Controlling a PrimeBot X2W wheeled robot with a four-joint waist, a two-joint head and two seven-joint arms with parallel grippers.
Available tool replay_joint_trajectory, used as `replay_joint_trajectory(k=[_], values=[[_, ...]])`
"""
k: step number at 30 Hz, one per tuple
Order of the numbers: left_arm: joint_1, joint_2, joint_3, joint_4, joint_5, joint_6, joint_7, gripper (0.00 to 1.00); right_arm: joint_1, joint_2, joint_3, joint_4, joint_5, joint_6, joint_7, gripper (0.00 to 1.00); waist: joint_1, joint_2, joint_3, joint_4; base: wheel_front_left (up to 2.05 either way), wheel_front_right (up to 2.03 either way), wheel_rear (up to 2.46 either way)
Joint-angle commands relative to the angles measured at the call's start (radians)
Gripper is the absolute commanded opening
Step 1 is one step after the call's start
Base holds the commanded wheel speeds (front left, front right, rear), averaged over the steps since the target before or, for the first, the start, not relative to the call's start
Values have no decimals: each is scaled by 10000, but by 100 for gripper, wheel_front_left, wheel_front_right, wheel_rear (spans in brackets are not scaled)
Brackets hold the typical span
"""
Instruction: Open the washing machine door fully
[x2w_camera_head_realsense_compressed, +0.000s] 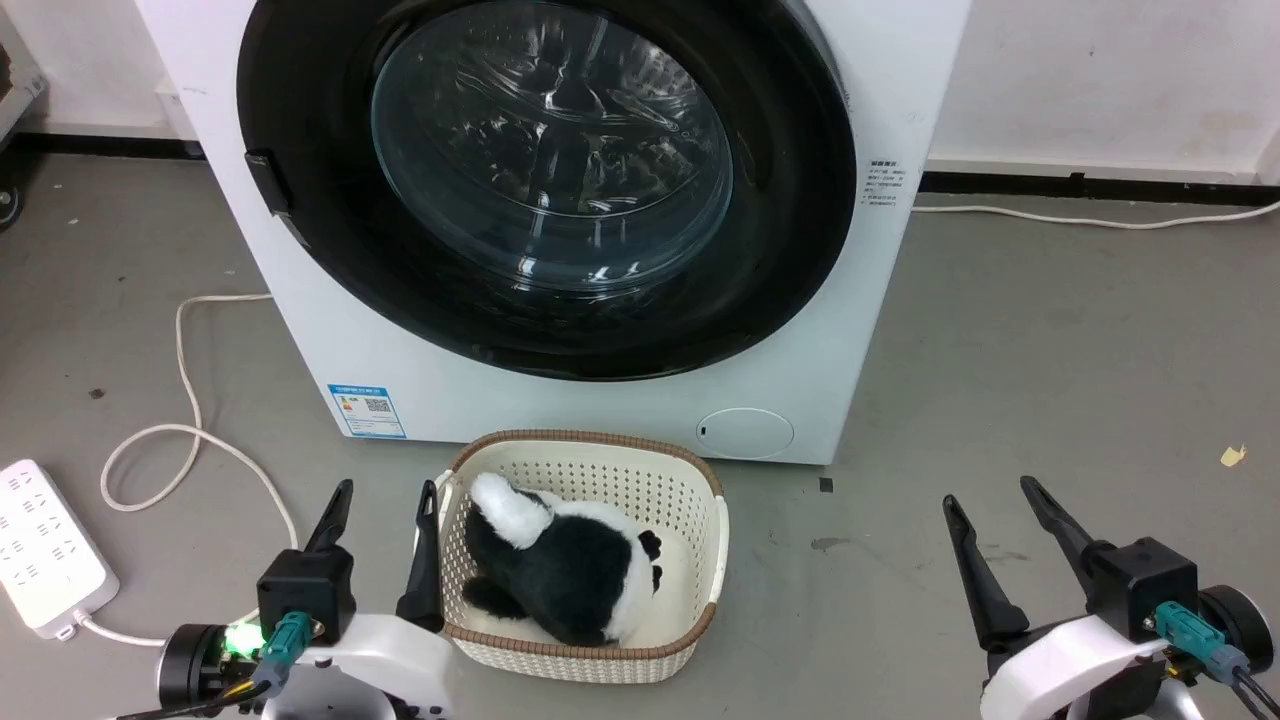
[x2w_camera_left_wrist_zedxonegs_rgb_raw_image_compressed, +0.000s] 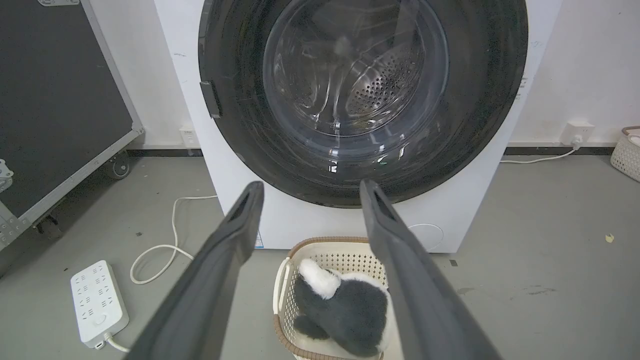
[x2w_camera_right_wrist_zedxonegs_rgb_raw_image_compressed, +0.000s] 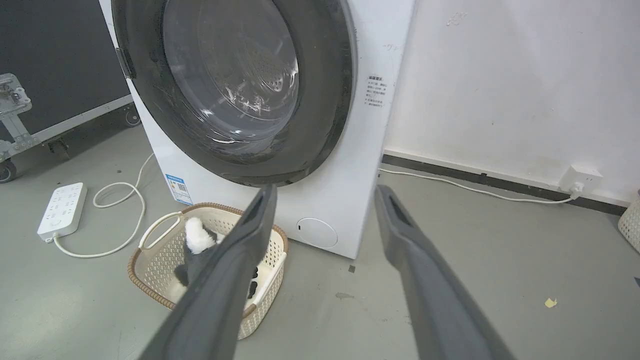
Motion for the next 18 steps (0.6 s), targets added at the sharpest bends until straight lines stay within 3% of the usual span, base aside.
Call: replay_joint_trajectory(k=[1, 18], values=[[57, 5, -26, -29, -3, 41, -105, 100, -7, 6, -20, -34, -20, -1, -135, 100, 0, 0, 39, 25, 0, 0, 0], [-216, 9, -298, -318, -87, 221, -460, 100, -853, -359, -109, -94, 239, -3, -459, 100, 0, 0, 823, 335, 0, 0, 0]])
